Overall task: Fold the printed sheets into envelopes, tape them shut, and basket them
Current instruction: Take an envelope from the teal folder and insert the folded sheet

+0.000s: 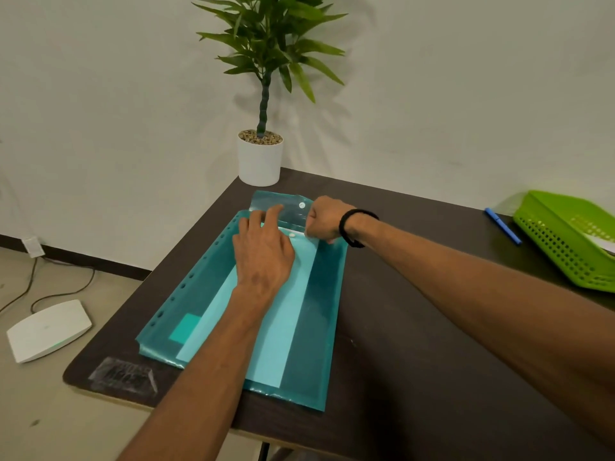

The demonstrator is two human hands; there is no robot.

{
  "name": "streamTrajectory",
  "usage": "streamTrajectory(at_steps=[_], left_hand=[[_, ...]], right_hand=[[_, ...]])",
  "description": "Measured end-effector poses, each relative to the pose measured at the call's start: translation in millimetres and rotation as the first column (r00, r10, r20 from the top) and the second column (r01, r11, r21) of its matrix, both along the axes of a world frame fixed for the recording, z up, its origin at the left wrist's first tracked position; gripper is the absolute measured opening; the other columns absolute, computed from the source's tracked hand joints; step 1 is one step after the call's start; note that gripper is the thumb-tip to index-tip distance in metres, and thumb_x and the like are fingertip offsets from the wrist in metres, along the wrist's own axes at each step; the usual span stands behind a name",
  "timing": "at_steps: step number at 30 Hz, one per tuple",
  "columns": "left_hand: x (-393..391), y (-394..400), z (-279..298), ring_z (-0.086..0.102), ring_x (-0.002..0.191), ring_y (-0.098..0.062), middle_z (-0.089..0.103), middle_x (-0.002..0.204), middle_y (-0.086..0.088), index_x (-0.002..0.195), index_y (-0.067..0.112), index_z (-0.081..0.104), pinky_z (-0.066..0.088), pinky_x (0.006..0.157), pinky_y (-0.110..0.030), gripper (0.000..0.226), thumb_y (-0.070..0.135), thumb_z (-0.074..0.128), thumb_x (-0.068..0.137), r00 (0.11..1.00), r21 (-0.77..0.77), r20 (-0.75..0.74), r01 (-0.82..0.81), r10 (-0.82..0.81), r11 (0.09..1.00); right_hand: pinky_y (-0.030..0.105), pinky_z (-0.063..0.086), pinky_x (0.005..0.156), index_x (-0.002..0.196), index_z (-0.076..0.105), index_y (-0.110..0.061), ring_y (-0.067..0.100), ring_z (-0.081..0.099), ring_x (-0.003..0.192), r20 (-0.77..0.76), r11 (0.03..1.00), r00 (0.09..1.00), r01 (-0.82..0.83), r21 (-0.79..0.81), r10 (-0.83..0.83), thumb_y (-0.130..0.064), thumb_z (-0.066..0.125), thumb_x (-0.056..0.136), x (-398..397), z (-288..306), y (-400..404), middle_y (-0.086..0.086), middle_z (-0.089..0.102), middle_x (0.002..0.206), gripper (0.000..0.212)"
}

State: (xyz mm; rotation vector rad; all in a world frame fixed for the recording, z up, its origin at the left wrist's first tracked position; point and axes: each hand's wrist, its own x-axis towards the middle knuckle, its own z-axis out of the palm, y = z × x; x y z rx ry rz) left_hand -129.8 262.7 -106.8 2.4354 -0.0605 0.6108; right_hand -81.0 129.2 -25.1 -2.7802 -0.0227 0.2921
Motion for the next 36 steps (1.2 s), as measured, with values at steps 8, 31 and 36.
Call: streamTrajectory(at_steps=[8,31,36], left_hand=[[1.4,2.0,1.5,0.045,0.139,-0.033,0.054,0.145,-0.014,0.149,0.019,0.046,0.032,0.12,-0.055,0.049,0.02,0.053,0.1,0.998,0.035,0.066,-0.005,0.003,0.999],[-3.6,13.6,-1.3,0.027,0.147,-0.04,0.038,0.154,-0.02,0.153,0.024,0.039,0.001,0.115,-0.079,0.063,0.059,0.019,0.104,0.929,0.138,-0.274,-0.219,0.25,0.966],[-5.6,12.9,-1.2,0.024,0.148,-0.042,0.035,0.155,-0.023,0.15,0.021,0.04,0.004,0.116,-0.078,0.064,0.059,0.02,0.104,0.927,0.208,-0.294,-0.174,0.231,0.962]], right_hand=[[0.027,0.057,0.06,0.111,0.069,0.0,0.019,0.063,0.073,-0.159,0.934,0.972,0.215,0.284,-0.175,-0.003,0.069,0.092,10.6,0.1,-10.0,0.01,0.067,0.097,0.018],[0.018,0.047,0.043,0.102,0.061,-0.007,0.021,0.073,0.051,0.376,0.776,0.818,0.129,0.618,-0.435,-0.007,0.05,0.103,17.9,71.6,-41.8,0.003,0.055,0.114,0.011],[0.018,0.051,0.043,0.109,0.062,-0.005,0.024,0.071,0.061,0.48,0.75,0.702,0.117,0.651,-0.526,-0.011,0.051,0.105,3.1,101.7,-83.0,0.007,0.056,0.118,0.014]])
